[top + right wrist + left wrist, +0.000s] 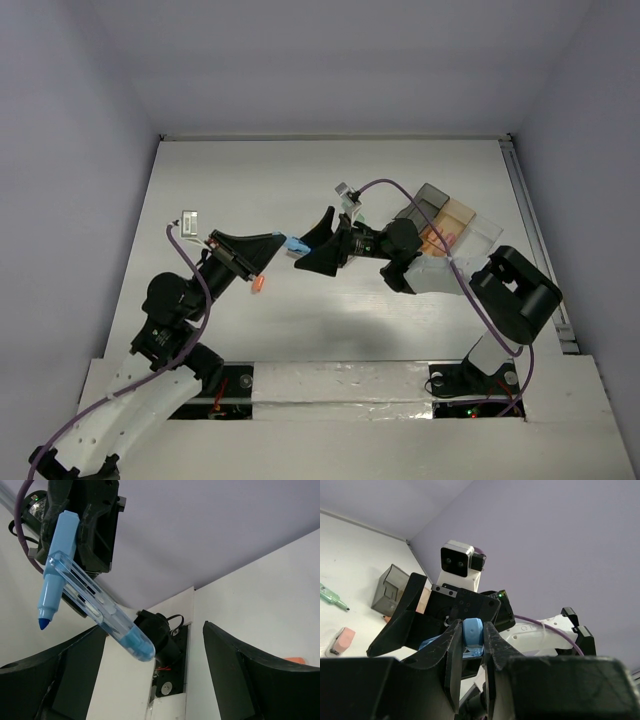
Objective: Sort the stationery into containers
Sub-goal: Close the pen cap on the pen.
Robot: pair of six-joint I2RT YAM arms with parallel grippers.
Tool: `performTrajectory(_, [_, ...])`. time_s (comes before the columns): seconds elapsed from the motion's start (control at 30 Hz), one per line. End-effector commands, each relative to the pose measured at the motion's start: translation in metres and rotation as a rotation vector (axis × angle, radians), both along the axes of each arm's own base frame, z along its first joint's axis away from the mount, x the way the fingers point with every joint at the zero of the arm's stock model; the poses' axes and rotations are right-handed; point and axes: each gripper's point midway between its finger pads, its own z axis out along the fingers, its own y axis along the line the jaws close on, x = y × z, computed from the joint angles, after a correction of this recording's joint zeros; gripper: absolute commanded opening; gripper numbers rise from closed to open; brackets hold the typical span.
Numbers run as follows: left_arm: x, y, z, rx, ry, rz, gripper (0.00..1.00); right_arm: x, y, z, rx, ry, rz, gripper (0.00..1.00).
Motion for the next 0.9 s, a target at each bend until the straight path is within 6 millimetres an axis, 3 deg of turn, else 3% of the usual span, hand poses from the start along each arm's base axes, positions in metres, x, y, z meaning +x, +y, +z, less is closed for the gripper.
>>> performTrajectory(0.0, [-0.004,0.0,0.007,-0.032,-0.03,-0.018,0.0,-0.029,-0.027,0.083,0.314,-0.347,0.024,0.84])
performTrajectory(0.57, [0.0,-0.001,-0.008,-0.016,-0.002,-0.012,0.0,-0.04,-0.033,0.088,0.323,-0.376,0.054,0.78])
performTrajectory(0.87, [0.005,0.004,-0.014,0.012,0.008,0.035,0.0,-0.043,-0.038,0.087,0.324,-0.374,0.042,0.7])
